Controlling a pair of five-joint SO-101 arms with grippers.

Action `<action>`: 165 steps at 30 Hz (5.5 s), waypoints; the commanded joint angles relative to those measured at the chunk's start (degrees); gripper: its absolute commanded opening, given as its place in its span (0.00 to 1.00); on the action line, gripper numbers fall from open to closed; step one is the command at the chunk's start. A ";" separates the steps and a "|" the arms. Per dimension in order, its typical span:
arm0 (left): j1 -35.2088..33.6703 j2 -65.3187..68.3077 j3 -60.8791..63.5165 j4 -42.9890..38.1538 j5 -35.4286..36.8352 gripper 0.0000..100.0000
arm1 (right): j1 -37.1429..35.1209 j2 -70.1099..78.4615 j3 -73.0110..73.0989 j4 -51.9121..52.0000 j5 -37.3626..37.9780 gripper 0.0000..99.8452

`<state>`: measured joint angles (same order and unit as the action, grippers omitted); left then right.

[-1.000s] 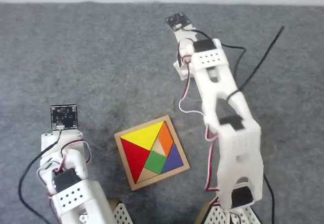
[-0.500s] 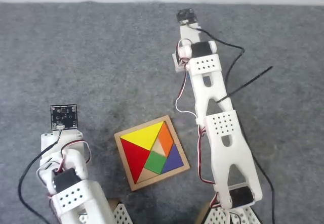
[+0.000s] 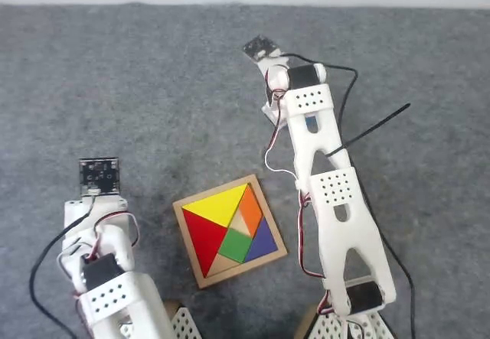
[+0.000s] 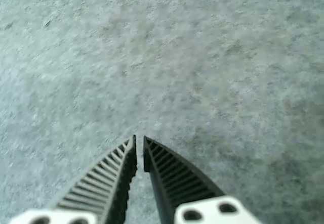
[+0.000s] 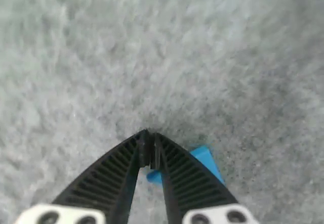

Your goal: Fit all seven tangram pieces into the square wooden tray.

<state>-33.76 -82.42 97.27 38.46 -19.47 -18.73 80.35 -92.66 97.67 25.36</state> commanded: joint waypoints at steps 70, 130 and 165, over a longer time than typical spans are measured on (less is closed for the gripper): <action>11.43 -21.71 -0.84 23.82 -0.62 0.05 | 1.63 -41.89 65.76 -20.00 19.16 0.01; 9.49 -21.63 -0.84 25.14 -4.57 0.05 | 6.02 -33.63 53.80 -4.44 8.00 0.22; 9.41 -21.63 -0.84 25.32 -4.84 0.06 | 5.58 -30.99 54.59 -5.32 11.60 0.10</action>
<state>-24.09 -102.90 97.19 63.52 -23.69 -12.84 50.64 -38.59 92.31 36.26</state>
